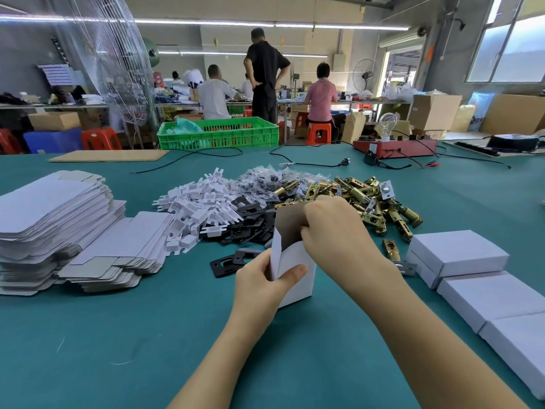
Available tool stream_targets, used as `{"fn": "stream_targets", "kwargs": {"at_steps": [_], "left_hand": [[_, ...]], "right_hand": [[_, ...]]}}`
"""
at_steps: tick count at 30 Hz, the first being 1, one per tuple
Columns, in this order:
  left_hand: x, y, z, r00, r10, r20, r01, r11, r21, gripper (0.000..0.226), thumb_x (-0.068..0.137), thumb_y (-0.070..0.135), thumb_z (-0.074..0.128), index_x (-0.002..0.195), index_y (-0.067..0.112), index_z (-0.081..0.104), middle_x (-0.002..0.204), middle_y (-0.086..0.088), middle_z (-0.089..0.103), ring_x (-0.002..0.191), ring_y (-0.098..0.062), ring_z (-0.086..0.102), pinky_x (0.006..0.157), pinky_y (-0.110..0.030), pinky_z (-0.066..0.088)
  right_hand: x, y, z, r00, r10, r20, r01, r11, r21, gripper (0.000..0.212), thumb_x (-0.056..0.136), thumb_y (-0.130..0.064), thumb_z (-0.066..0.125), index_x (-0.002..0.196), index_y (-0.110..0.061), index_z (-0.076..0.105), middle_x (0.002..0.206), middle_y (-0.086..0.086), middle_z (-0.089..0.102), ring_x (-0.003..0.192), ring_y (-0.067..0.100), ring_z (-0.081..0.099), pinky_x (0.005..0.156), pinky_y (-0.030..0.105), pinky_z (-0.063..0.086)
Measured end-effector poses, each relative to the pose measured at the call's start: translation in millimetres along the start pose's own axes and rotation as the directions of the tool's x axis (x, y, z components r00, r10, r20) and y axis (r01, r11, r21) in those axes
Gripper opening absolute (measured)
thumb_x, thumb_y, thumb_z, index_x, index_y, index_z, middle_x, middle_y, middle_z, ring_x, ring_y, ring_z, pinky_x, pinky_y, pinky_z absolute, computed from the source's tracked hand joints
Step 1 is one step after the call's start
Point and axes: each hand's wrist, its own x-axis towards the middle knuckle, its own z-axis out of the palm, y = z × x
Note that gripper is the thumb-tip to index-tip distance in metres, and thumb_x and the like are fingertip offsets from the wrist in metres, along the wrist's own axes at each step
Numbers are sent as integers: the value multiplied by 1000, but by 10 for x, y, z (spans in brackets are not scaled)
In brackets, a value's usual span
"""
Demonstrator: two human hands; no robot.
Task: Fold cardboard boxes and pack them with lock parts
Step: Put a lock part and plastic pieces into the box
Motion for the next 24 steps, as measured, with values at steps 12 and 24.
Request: {"fn": "stream_targets", "kwargs": {"at_steps": [12,24], "left_hand": [[45,-7,-65,996,-54,70,61,993,-102,29,68,33,78,96,35,73,97,7,75,95,-18,70,84,-42,58],[49,11,-100,994,-38,98,52,988,-142,25,65,27,82,88,35,76,93,5,76,88,-14,72,71,-24,56]], "right_hand": [[4,131,-77,996,-14,-91,45,937,346,42,95,-31,52,74,1,66,66,18,63,61,29,53,61,35,44],[70,608,473,848,504,166,-377,353,856,50,101,-42,38,77,-9,66,68,2,69,49,9,58,52,27,40]]}}
